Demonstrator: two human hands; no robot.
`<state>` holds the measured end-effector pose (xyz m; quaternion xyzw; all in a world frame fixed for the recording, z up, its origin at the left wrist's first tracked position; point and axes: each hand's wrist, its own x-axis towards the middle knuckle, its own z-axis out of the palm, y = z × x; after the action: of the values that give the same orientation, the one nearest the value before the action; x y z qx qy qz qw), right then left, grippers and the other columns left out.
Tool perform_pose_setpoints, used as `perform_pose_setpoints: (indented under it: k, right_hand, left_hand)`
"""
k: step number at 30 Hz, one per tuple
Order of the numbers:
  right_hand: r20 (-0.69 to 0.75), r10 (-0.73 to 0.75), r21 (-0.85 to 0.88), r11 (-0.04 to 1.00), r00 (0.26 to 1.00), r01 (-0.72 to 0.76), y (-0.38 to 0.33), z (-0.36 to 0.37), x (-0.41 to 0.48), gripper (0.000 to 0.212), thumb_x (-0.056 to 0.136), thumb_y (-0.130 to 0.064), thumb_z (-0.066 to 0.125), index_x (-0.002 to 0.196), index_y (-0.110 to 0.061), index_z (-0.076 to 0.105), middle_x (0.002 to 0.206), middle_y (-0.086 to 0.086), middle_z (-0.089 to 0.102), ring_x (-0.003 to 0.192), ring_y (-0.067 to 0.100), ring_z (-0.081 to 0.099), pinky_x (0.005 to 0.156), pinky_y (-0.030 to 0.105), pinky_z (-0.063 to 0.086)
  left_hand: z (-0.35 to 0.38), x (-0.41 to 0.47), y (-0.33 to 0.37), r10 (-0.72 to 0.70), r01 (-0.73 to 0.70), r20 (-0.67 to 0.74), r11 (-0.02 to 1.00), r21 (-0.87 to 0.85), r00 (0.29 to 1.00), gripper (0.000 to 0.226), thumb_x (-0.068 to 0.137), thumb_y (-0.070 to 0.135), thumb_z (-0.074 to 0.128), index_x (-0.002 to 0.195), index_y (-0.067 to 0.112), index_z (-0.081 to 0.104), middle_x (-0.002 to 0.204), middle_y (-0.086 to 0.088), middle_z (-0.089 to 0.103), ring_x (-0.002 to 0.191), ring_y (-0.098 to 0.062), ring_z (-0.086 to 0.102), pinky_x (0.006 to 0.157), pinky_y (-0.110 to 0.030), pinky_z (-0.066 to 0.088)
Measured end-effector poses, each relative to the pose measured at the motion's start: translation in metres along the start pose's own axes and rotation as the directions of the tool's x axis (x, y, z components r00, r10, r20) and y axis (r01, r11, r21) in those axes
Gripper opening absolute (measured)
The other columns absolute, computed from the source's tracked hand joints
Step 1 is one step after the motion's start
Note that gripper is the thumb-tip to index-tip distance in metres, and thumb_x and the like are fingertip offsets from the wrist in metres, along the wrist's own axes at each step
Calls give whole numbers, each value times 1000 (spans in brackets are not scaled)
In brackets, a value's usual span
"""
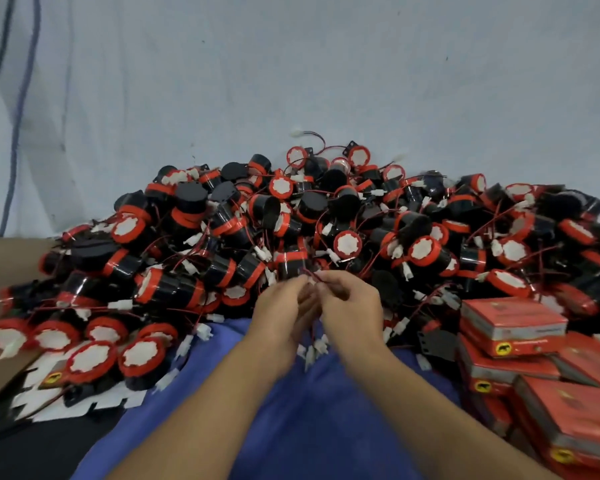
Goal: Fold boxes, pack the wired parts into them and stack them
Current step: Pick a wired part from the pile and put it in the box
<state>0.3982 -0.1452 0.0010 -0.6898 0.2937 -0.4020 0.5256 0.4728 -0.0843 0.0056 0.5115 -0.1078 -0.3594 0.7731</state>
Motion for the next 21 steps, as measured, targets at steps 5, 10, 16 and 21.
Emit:
perform_pose_setpoints:
  k: [5,10,16,21]
  right_hand:
    - [133,-97,55,994,986,91,-61,-66,-78,25,98,-14,64,91,-35,76,89,-11,75,83,1,68,72,13,52]
    - [386,-75,-137,981,920,137,-117,-148,-158,27,94,-20,67,98,-44,76,95,-8,76,88,6,68,77,15,50]
    - [436,236,-269,955,868,-125,-139,-229,-253,21,83,-41,69,101,-35,78,98,0,75,91,19,70,84,27,57]
    - [240,394,575,679,887,-457,-125,-238,-310,24,75,-18,73,97,-12,81,85,0,69,70,7,66,64,17,57]
  left_hand:
    - [-21,-77,27,-46,68,161,989,-131,986,58,79,24,83,130,13,58,124,-18,69,106,-28,72,78,-33,62]
    - [-42,-187,49,-46,38,413,999,28,910,53,73,13,89,122,15,70,131,-17,65,116,-29,66,101,-40,54]
    - [-51,-325,57,166,-248,278,923,294,946,52,60,22,93,106,32,71,115,6,73,108,-14,70,87,-29,55]
    - [-61,-401,23,343,-409,228,683,605,911,63,55,48,96,106,42,60,114,22,66,107,4,61,86,-22,49]
